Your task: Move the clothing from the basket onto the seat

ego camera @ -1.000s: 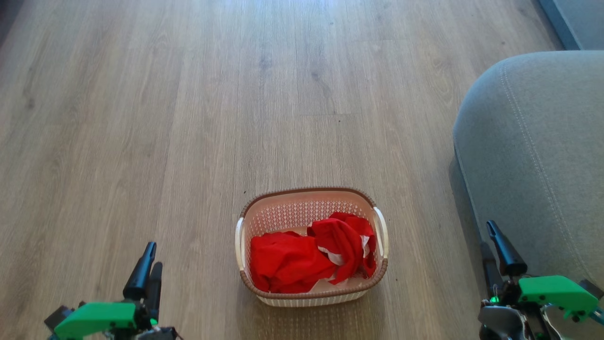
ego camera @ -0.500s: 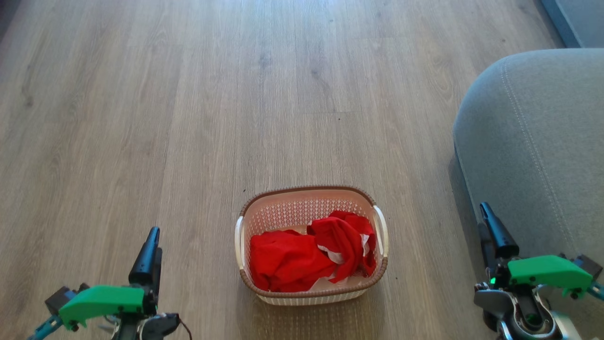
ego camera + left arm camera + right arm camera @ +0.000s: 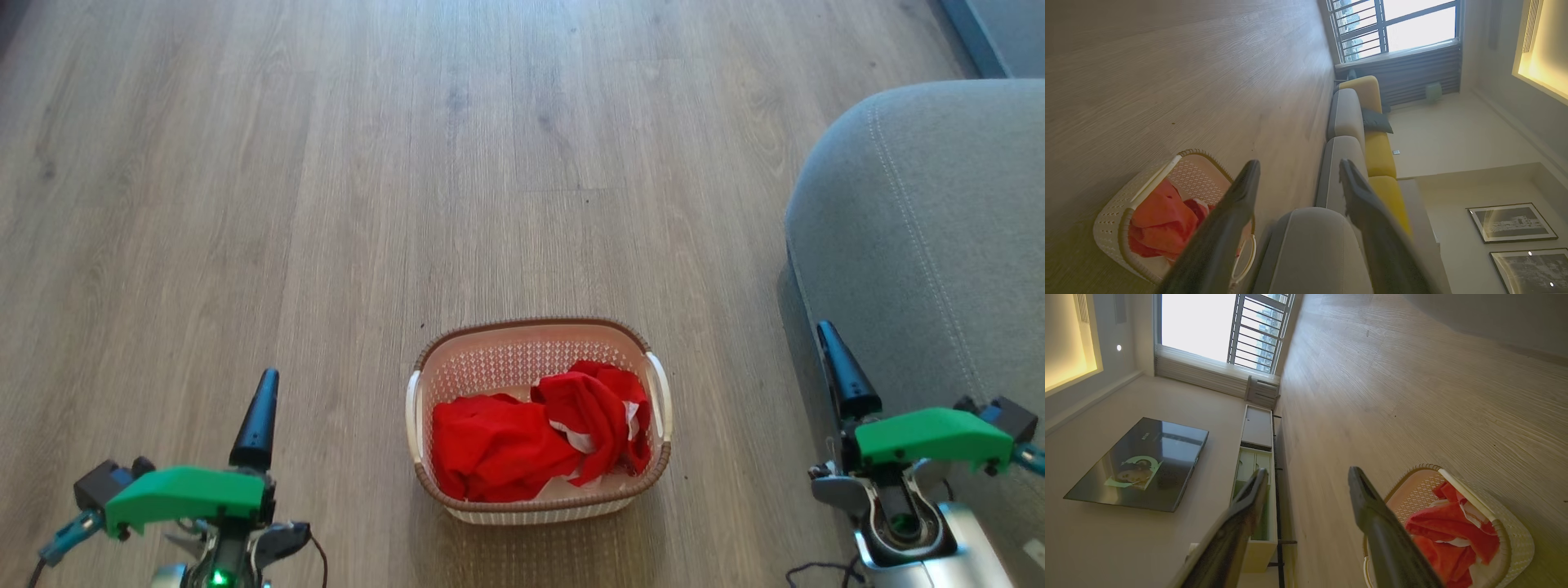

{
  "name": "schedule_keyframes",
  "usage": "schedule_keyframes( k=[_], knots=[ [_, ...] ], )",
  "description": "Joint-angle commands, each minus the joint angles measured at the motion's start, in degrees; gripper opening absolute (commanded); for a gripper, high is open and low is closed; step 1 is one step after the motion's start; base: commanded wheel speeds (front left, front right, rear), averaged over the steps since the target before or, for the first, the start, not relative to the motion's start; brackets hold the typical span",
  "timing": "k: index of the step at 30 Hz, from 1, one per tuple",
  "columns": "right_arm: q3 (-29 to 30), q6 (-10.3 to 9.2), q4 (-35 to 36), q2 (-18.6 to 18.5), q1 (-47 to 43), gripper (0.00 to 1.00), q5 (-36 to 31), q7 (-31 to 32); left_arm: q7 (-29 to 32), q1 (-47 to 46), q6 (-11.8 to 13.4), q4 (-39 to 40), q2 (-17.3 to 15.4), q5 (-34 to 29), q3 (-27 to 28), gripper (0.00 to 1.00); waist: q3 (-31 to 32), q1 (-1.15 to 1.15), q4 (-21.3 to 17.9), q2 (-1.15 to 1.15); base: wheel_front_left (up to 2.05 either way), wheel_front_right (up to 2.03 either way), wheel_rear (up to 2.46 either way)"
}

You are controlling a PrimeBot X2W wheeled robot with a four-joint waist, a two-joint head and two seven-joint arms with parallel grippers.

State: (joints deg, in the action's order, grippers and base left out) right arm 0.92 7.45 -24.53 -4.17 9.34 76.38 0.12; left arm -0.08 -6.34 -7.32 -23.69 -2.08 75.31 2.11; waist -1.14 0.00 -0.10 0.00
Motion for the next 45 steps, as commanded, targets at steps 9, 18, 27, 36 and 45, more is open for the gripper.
schedule_keyframes(
  k=[9,18,27,36,45],
  knots=[
    [-2.5,0.02,0.7,-2.0,5.8,1.00,-8.3,-2.0,-2.0,-5.4,-0.1,1.3,-1.2,-10.2,-0.1,1.00,-0.3,0.00,0.0,0.00,0.00,0.00,0.00],
    [-3.8,0.02,-0.1,-2.7,7.5,1.00,-15.1,-3.4,-3.3,-6.7,-0.1,0.9,-1.2,-18.8,0.4,1.00,-0.4,0.00,-0.1,0.00,0.00,0.00,0.00],
    [-5.3,0.02,-0.9,-3.3,9.1,1.00,-22.4,-4.9,-4.8,-8.1,0.0,0.9,-1.1,-28.4,0.4,1.00,-0.3,0.00,-0.2,0.00,0.00,0.00,0.00],
    [-6.8,0.02,-2.5,-4.1,11.2,1.00,-29.4,-6.4,-6.4,-9.7,1.2,0.3,-1.4,-37.2,-0.2,1.00,-0.5,0.00,-0.3,0.00,0.00,0.00,0.00],
    [-8.3,0.03,-3.7,-4.4,13.5,1.00,-35.8,-8.0,-7.9,-11.4,2.3,-0.7,-1.8,-44.4,-0.9,1.00,-0.8,0.00,-0.3,0.00,0.00,0.00,0.00]
  ],
)
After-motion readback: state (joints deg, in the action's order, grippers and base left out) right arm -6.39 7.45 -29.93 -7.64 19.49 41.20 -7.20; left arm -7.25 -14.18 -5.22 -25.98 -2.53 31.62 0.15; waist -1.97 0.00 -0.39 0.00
